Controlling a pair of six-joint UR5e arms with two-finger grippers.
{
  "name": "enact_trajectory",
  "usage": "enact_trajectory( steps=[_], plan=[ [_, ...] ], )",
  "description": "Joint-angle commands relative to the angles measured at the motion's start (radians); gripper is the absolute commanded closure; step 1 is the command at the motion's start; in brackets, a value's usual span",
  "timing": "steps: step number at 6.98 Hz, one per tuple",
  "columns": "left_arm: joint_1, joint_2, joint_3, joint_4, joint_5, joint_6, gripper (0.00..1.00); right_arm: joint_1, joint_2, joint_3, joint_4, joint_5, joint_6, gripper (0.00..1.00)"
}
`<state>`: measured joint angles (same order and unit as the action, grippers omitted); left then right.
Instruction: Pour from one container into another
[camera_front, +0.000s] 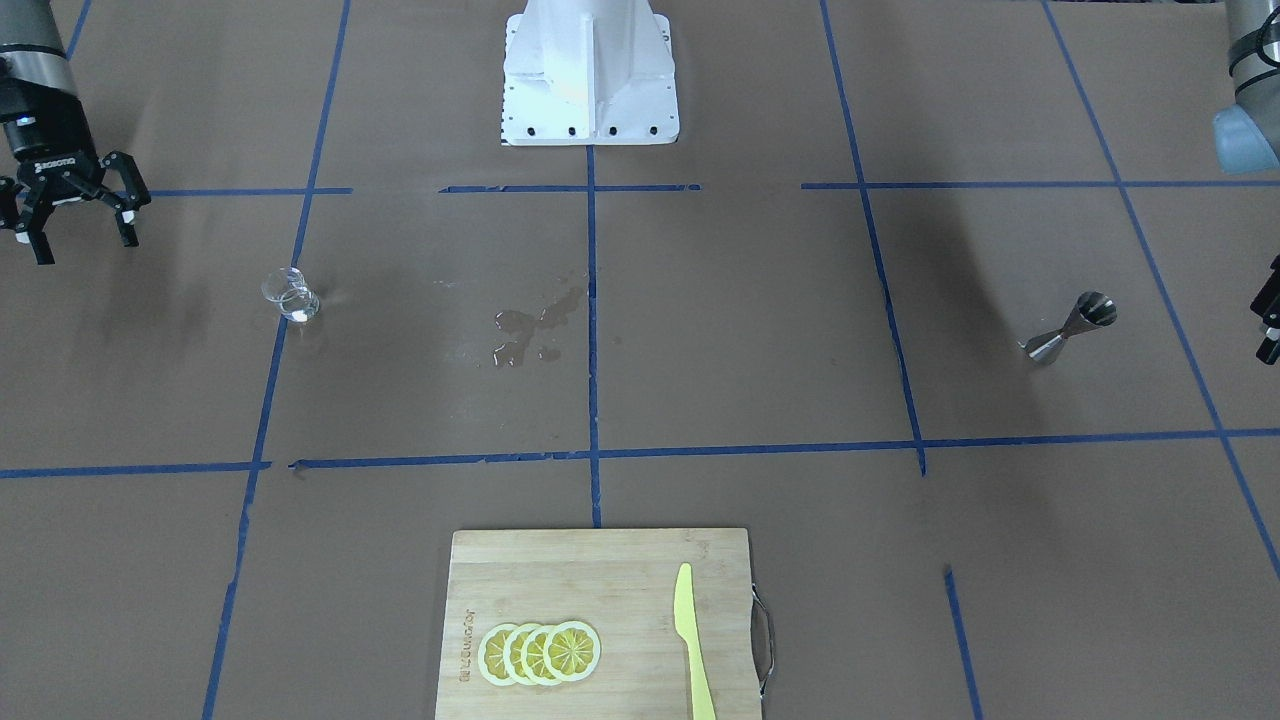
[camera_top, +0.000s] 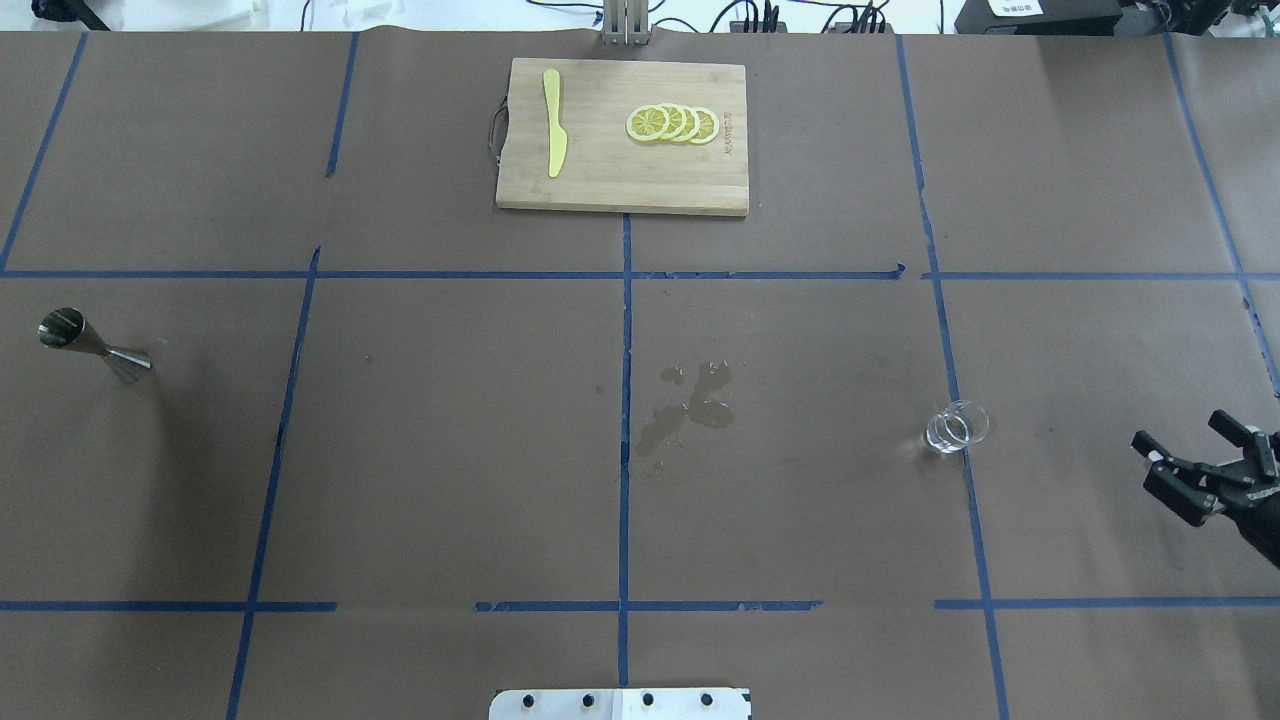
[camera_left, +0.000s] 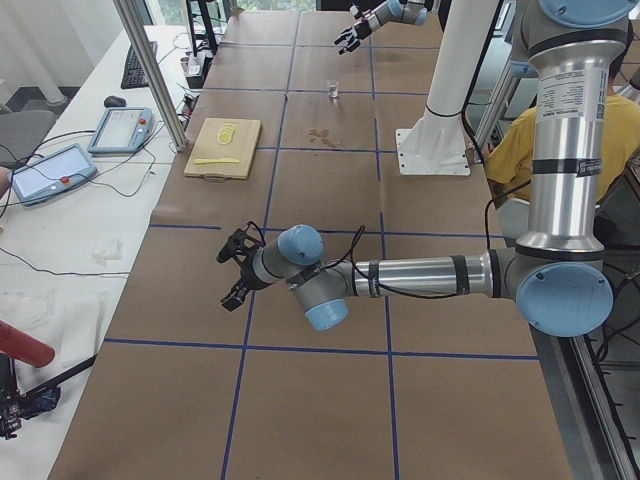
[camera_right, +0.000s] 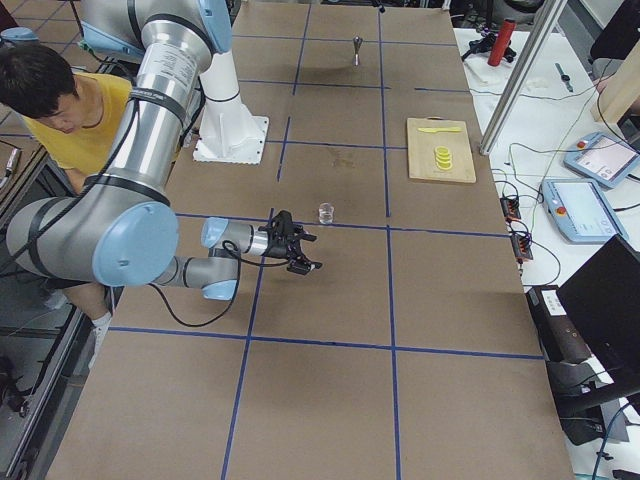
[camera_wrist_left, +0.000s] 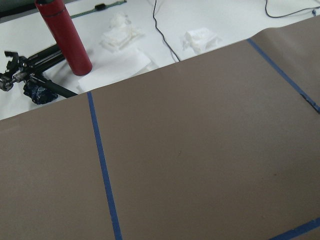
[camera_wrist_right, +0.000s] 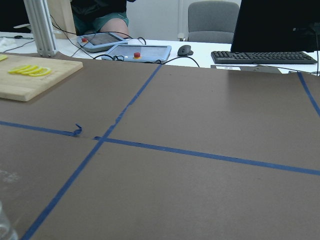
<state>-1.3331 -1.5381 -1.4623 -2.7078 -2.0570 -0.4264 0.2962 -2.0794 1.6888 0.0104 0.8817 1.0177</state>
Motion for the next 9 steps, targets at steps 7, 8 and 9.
enact_trajectory(
  steps=[7, 8, 9],
  plan=[
    [-0.023, -0.106, 0.005, 0.389, -0.225, 0.014, 0.01, 1.082, 0.635, -0.116, -1.148, 1.255, -0.768, 0.0],
    [-0.035, -0.096, 0.003, 0.432, -0.32, 0.037, 0.01, 1.168, 0.666, -0.173, -1.29, 1.422, -0.778, 0.0],
    [-0.037, -0.096, 0.003, 0.513, -0.351, 0.075, 0.01, 1.185, 0.639, -0.172, -1.334, 1.433, -0.783, 0.0]
  ],
)
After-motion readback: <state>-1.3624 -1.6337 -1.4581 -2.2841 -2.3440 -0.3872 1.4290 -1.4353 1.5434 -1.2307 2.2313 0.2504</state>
